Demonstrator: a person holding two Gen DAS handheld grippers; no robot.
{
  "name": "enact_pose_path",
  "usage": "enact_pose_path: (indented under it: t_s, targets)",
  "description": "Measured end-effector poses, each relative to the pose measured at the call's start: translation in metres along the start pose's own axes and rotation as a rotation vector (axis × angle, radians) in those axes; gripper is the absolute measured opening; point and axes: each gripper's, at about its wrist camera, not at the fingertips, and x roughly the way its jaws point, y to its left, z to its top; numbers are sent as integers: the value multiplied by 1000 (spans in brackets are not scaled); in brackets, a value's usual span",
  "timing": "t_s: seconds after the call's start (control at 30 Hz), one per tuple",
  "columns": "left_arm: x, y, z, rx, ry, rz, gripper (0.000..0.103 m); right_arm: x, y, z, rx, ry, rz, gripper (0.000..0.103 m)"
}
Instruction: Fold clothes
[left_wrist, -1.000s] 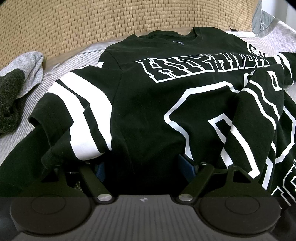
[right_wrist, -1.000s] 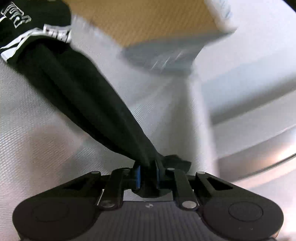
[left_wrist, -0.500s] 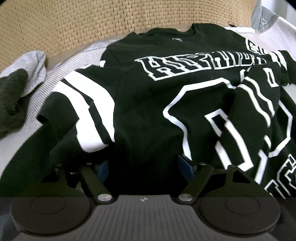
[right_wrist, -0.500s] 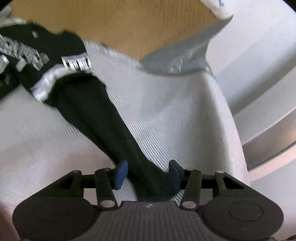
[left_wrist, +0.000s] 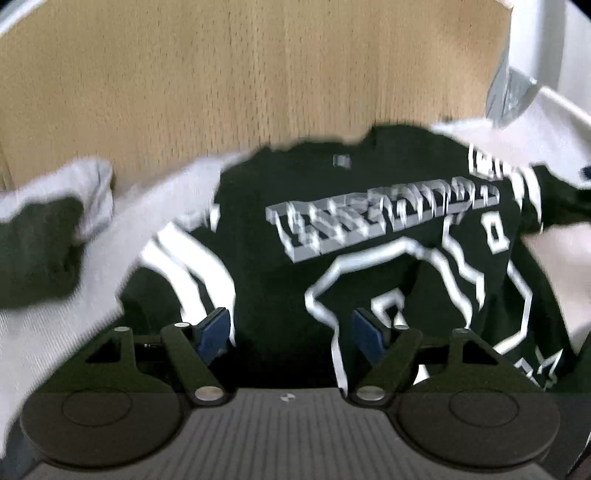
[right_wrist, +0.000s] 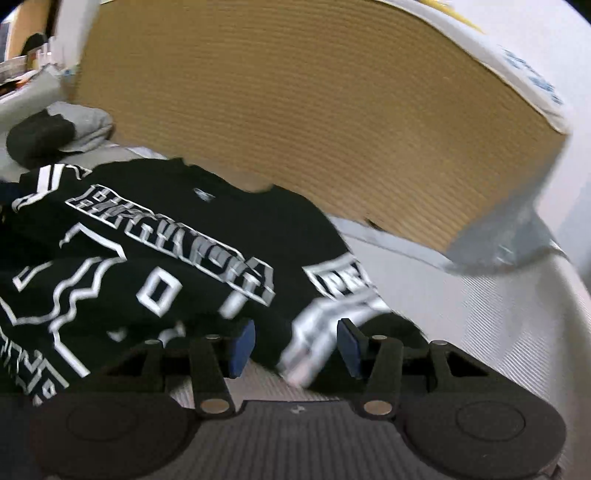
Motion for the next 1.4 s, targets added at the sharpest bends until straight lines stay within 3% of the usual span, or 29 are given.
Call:
enact_pose_path:
  t_s: [0.1, 0.33, 0.6, 0.7, 0.8, 1.03, 1.17, 1.27, 1.37, 1.4]
  targets:
    - [8, 1, 27, 22, -36, 13, 80, 24, 6, 18, -5, -34, 43, 53]
    - [88, 24, 74, -49, -14, 7, 79, 99, -7, 56, 26, -77, 92, 53]
    - [156, 41, 103, -23, 57, 18, 79, 174, -22, 70, 3, -4, 134, 54]
    - [175, 46, 108, -29, 116, -8, 79, 194, -30, 71, -14, 14, 101, 56]
    - [194, 50, 109, -43, 155, -16, 80, 207, -42, 70, 2, 9, 21, 70]
    - [215, 54, 107, -25, 197, -74, 98, 235, -81, 62, 104, 67, 135, 82]
    - [213, 51, 109, 40, 175, -117, 96, 241, -85, 64, 161, 57, 239, 84]
    - [208, 52, 108, 48, 146, -148, 78, 243, -69, 69, 129, 42, 309, 84]
    - [201, 51, 109, 58, 128, -178, 37, 243, -46, 76, 60, 51, 343, 84]
    - [199, 48, 110, 63, 127, -175, 28, 243, -39, 77, 54, 44, 345, 84]
